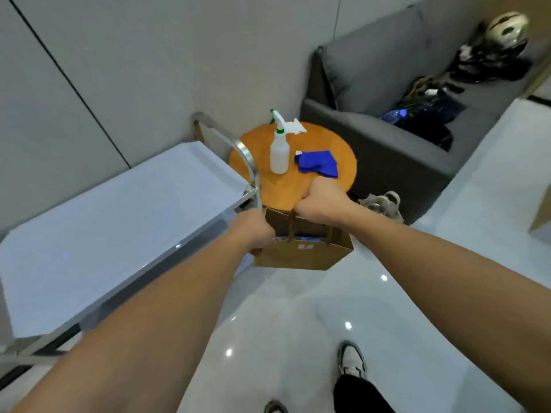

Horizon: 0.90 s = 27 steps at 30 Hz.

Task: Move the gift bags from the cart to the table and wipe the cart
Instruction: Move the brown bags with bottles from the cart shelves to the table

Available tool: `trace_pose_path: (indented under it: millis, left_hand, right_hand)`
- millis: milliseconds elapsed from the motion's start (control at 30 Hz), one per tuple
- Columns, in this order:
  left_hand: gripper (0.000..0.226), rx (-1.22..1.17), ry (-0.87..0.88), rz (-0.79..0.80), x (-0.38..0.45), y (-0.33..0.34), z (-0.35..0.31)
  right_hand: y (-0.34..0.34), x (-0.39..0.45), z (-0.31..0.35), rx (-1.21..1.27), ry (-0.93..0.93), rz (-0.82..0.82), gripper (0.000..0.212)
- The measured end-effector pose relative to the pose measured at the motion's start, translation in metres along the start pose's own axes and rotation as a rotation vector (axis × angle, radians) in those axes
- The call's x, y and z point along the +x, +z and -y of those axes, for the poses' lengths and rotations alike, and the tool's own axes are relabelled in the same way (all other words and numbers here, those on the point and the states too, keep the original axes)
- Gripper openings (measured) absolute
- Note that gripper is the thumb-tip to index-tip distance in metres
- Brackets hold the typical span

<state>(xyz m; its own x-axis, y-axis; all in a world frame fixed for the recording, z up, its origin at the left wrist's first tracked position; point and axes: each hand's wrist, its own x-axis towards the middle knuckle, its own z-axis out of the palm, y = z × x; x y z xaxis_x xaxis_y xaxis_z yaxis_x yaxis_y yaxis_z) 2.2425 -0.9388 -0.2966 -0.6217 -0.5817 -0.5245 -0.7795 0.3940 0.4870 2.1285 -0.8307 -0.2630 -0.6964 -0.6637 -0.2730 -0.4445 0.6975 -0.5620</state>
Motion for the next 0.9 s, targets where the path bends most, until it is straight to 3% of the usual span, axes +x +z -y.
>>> trace_pose_path:
  millis: [133,400,667,900]
  left_hand:
    - [0.010,0.035,0.126,-0.001,-0.027,-0.012,-0.079]
    - [0.006,0.207,0.384,-0.023,-0.076,0.046,-0.250]
    - [0.005,0.362,0.589,0.062,-0.127,0.209,-0.394]
    - [0.014,0.584,0.806,0.194,-0.192,0.380,-0.484]
  right_hand:
    - [-0.084,-0.038,-0.013,0.113,-0.014,-0.148,0.029]
    - [-0.200,-0.130,-0.127,0.355,-0.021,-0.524,0.024]
    - [-0.260,-0.218,-0.284,0.407,0.239,-0.788,0.021]
    - [-0.285,-0.305,-0.423,0.356,0.537,-0.833,0.015]
